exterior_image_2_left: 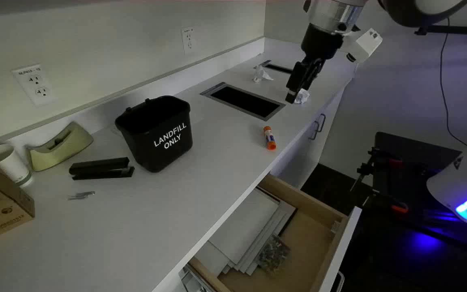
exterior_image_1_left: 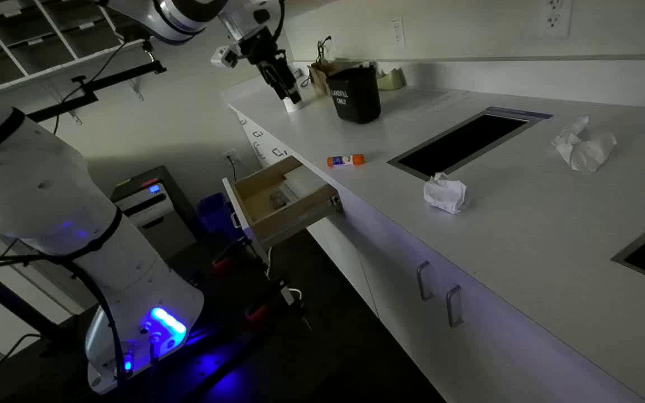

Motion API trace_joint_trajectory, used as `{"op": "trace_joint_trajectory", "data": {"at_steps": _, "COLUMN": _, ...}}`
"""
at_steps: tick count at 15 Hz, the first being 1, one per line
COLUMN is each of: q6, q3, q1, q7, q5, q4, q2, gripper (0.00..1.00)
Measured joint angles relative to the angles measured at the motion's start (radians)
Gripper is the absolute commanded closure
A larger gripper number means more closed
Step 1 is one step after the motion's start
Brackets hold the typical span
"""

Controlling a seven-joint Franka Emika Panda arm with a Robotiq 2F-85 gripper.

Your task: Remove the case of pins from the open drawer then close the drawer

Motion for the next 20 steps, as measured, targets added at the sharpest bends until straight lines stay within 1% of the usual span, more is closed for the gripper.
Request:
{"op": "trace_joint_trajectory", "data": {"at_steps": 9, "q6": 0.0, "q3": 0.0, "q1": 0.0, "q7": 0.0, "q5": 0.0, "q4": 0.0, "q2": 0.0, "gripper": 0.0}}
{"op": "trace_joint_trajectory", "data": {"at_steps": 11, "q6": 0.0, "q3": 0.0, "q1": 0.012, "q7": -0.008, "q5": -0.005, "q4": 0.0, "q2": 0.0, "gripper": 0.0}}
{"op": "trace_joint_trajectory", "data": {"at_steps": 14, "q6": -0.002, "q3": 0.025, "q1": 0.077, "q7": -0.067, "q5": -0.009, "q4": -0.004, "q2": -0.002, "gripper": 0.0}}
{"op": "trace_joint_trajectory", "data": {"at_steps": 20, "q6": -0.006, "q3": 0.139, "q1": 0.268, "q7": -0.141, "q5": 0.003, "q4": -0.072, "q2": -0.025, "gripper": 0.0}}
